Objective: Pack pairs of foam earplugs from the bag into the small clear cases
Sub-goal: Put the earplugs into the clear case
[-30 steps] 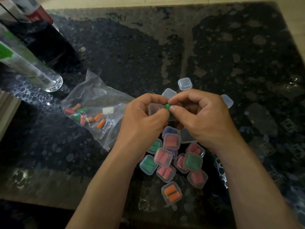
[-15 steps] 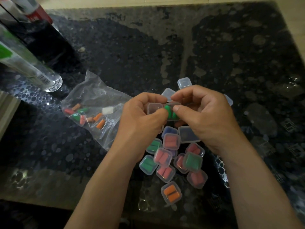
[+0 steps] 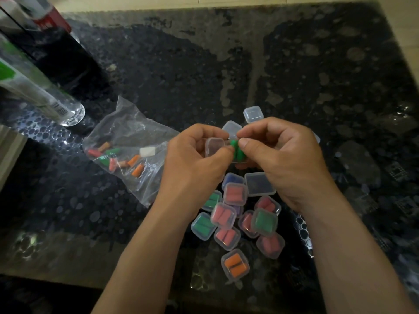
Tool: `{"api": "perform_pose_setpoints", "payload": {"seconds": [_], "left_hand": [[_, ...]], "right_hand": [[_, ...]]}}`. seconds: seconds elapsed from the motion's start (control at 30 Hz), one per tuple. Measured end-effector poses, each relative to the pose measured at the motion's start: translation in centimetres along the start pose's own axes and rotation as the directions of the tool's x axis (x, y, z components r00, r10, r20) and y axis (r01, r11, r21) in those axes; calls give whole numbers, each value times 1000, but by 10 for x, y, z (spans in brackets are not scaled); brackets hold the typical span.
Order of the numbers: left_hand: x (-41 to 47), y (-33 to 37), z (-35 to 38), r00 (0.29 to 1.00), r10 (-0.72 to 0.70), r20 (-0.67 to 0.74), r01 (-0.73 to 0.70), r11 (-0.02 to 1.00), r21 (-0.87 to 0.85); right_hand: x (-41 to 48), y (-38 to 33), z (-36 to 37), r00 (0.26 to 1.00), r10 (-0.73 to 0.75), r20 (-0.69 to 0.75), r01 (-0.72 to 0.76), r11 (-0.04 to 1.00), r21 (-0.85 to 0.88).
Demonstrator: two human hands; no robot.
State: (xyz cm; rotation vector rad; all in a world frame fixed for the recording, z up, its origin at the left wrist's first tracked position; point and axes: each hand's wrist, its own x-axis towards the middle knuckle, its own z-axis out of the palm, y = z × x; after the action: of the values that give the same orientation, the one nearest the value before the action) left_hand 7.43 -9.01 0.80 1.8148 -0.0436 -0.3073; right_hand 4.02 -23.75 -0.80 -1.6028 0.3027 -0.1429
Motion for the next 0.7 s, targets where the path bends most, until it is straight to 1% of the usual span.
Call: {"api": "perform_pose_setpoints", "payload": {"seconds": [0.23, 0.37, 0.5, 0.57, 0.7], "left_hand": [[0, 1, 0, 1000, 6, -22, -6, 1000, 14], [-1, 3, 0, 999, 39, -31, -38, 999, 37], [-4, 4, 4, 993, 106, -54, -97, 984, 148], [-4, 3, 6, 992, 117, -56, -106, 979, 175], [-4, 2, 6, 986, 169, 5, -165, 958, 235]], "right_hand": [[1, 1, 0, 1000, 13, -3, -13, 1000, 28], [2, 3, 0, 1000, -4, -2, 4, 1000, 20], [2, 4, 2, 1000, 3, -2, -3, 1000, 23], [2, 5, 2, 1000, 7, -16, -7, 1000, 27], [3, 5, 1, 999, 15, -47, -14, 1000, 28]]}}
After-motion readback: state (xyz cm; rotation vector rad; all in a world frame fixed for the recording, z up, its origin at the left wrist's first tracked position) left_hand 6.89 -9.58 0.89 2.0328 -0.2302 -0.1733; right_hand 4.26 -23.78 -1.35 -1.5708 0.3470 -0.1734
